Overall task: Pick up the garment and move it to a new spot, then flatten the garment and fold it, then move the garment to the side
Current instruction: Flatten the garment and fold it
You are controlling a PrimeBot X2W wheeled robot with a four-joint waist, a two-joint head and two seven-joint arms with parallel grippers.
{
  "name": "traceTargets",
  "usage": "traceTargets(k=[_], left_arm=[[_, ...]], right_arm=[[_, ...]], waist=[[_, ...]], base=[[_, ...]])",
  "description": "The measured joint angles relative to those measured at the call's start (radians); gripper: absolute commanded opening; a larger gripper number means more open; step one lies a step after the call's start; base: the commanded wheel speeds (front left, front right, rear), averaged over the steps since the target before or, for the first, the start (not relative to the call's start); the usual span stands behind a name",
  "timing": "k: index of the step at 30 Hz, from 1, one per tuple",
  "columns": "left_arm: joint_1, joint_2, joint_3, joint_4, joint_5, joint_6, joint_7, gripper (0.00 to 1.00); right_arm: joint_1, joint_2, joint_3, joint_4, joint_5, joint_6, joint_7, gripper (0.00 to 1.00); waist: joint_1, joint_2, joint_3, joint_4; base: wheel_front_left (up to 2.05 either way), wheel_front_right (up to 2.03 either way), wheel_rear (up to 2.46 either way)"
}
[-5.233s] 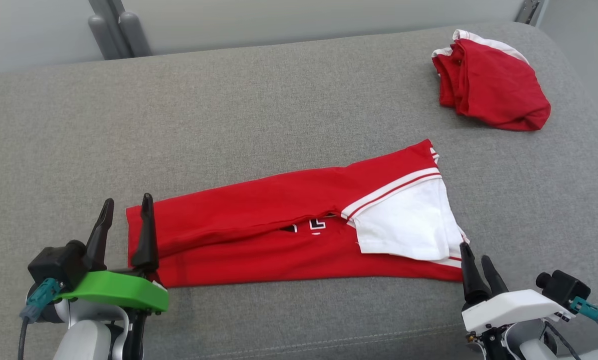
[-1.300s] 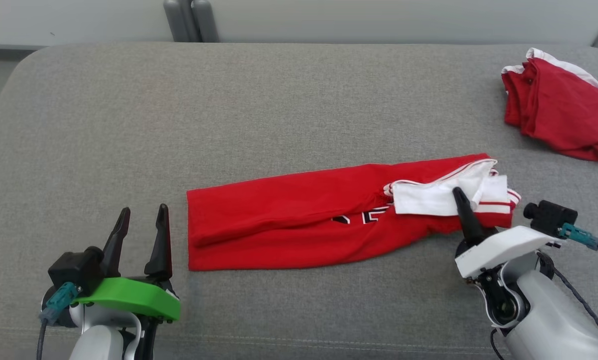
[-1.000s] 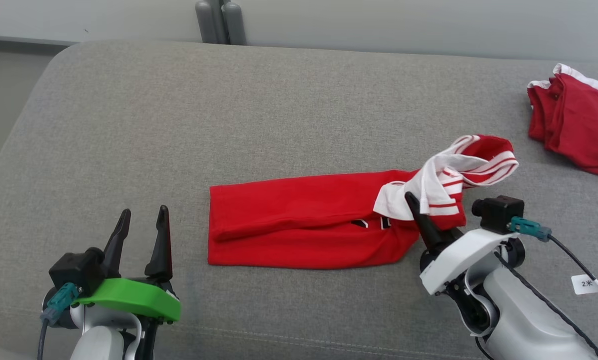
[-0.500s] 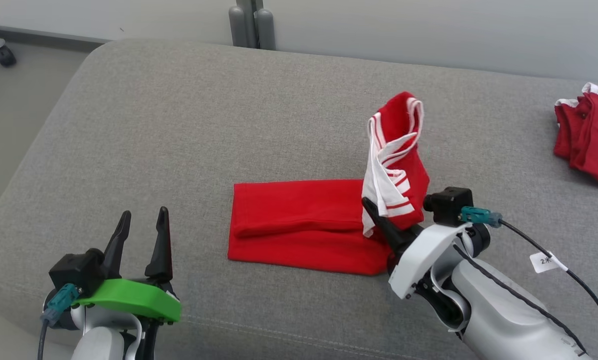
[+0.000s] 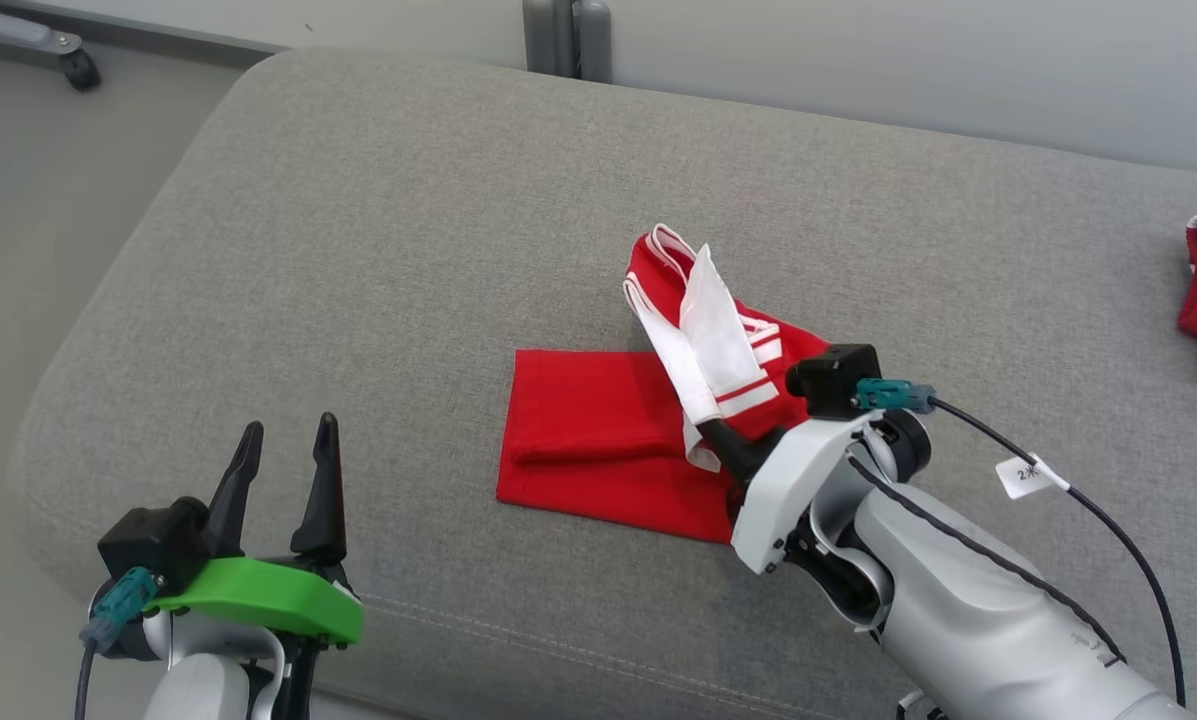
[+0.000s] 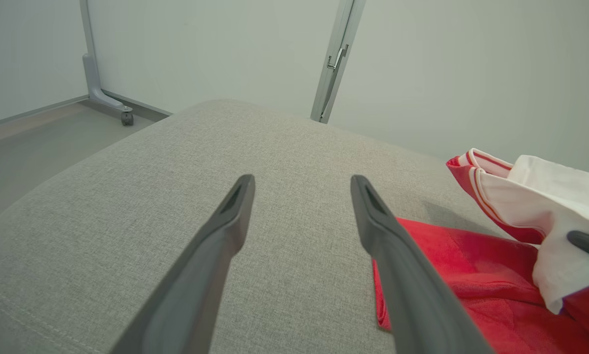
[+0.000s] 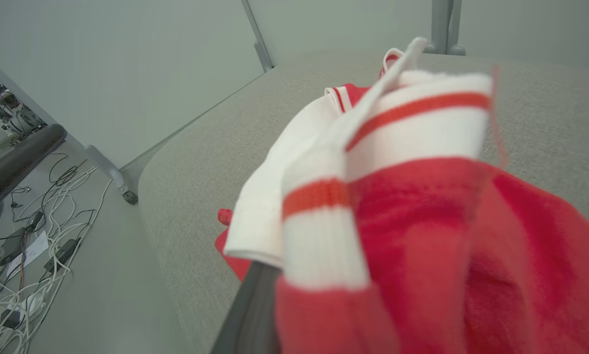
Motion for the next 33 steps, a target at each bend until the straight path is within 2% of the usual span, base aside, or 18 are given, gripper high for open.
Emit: traceTargets(k=[9, 16, 17, 18, 21, 22, 28, 33], left_arm=[[0.0, -0.002, 0.016, 0.0, -0.002, 0.0, 0.0, 1.0], [0.0, -0.002, 0.016, 0.002, -0.002, 0.0, 0.0, 1.0], [0.0, -0.002, 0.016, 0.002, -0.002, 0.0, 0.0, 1.0], [0.0, -0.002, 0.016, 0.002, -0.002, 0.0, 0.0, 1.0], [0.0, -0.002, 0.016, 0.004, -0.002, 0.0, 0.0, 1.0], [0.0, -0.002, 0.016, 0.005, -0.002, 0.0, 0.0, 1.0], [0.0, -0.002, 0.016, 0.007, -0.002, 0.0, 0.0, 1.0], [0.0, -0.003, 0.029, 0.007, -0.003, 0.0, 0.0, 1.0]], right_arm=[[-0.051, 0.018, 0.096, 0.031, -0.02, 0.0, 0.036, 0.0], [-0.083, 0.026, 0.119, 0.094, -0.026, 0.0, 0.051, 0.0], [-0.087, 0.027, 0.12, 0.099, -0.026, 0.0, 0.051, 0.04], [-0.087, 0.027, 0.12, 0.099, -0.026, 0.0, 0.051, 0.13], [-0.093, 0.031, 0.145, 0.106, -0.025, 0.0, 0.059, 0.62], [-0.093, 0.034, 0.158, 0.106, -0.025, 0.0, 0.063, 1.0], [-0.093, 0.045, 0.225, 0.088, -0.005, 0.0, 0.071, 1.0], [-0.094, 0.046, 0.341, 0.036, 0.046, 0.0, 0.086, 1.0]], waist=[[0.0, 0.0, 0.011, 0.028], [0.0, 0.0, 0.012, 0.036], [0.0, 0.0, 0.012, 0.036], [0.0, 0.0, 0.012, 0.036], [0.0, 0.0, 0.013, 0.039], [0.0, 0.0, 0.013, 0.04], [0.0, 0.0, 0.011, 0.042], [0.0001, 0.0, 0.009, 0.027]], base=[[0.0, 0.0, 0.0], [0.0, 0.0, 0.0], [0.0, 0.0, 0.0], [0.0, 0.0, 0.0], [0.0, 0.0, 0.0], [0.0, 0.0, 0.0], [0.0, 0.0, 0.0], [0.0, 0.0, 0.0]])
